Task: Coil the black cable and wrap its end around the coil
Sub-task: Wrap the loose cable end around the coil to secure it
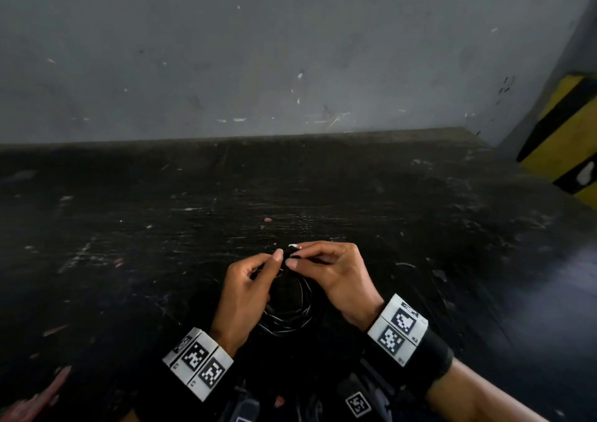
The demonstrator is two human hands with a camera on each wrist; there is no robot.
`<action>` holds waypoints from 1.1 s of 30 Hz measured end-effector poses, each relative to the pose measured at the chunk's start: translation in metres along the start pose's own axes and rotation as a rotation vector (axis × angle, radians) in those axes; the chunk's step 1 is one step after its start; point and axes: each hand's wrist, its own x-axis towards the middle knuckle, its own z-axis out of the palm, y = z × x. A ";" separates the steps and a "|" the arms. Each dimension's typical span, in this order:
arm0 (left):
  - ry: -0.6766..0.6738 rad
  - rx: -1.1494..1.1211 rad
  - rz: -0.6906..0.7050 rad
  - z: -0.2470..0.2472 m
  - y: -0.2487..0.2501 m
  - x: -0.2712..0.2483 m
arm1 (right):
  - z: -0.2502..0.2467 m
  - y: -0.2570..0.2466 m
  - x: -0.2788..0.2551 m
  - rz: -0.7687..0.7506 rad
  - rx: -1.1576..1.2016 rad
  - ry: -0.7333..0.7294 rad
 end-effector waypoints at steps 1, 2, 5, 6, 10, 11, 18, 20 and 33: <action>0.003 -0.005 -0.003 -0.001 0.000 0.000 | 0.000 -0.001 0.000 0.004 0.006 -0.008; 0.002 -0.012 -0.007 -0.001 0.000 0.000 | 0.001 -0.002 0.000 0.005 0.001 -0.017; 0.004 -0.017 -0.022 -0.003 0.000 -0.002 | 0.002 -0.003 0.000 0.009 -0.007 -0.018; 0.003 -0.017 -0.022 -0.004 0.001 -0.002 | 0.002 -0.003 0.000 0.016 -0.004 -0.018; -0.028 0.048 0.009 -0.008 0.001 -0.002 | 0.003 0.000 0.003 0.008 -0.033 -0.020; -0.034 0.068 0.021 -0.009 0.001 -0.002 | 0.003 0.001 0.004 0.001 -0.054 -0.015; -0.100 0.202 0.077 -0.018 -0.002 0.000 | -0.008 -0.004 0.006 0.129 -0.194 -0.275; -0.154 0.234 0.083 -0.020 0.002 0.001 | -0.009 -0.006 0.004 0.061 -0.314 -0.330; -0.057 -0.845 -0.540 -0.019 -0.003 -0.001 | -0.017 0.007 -0.002 0.106 0.036 0.016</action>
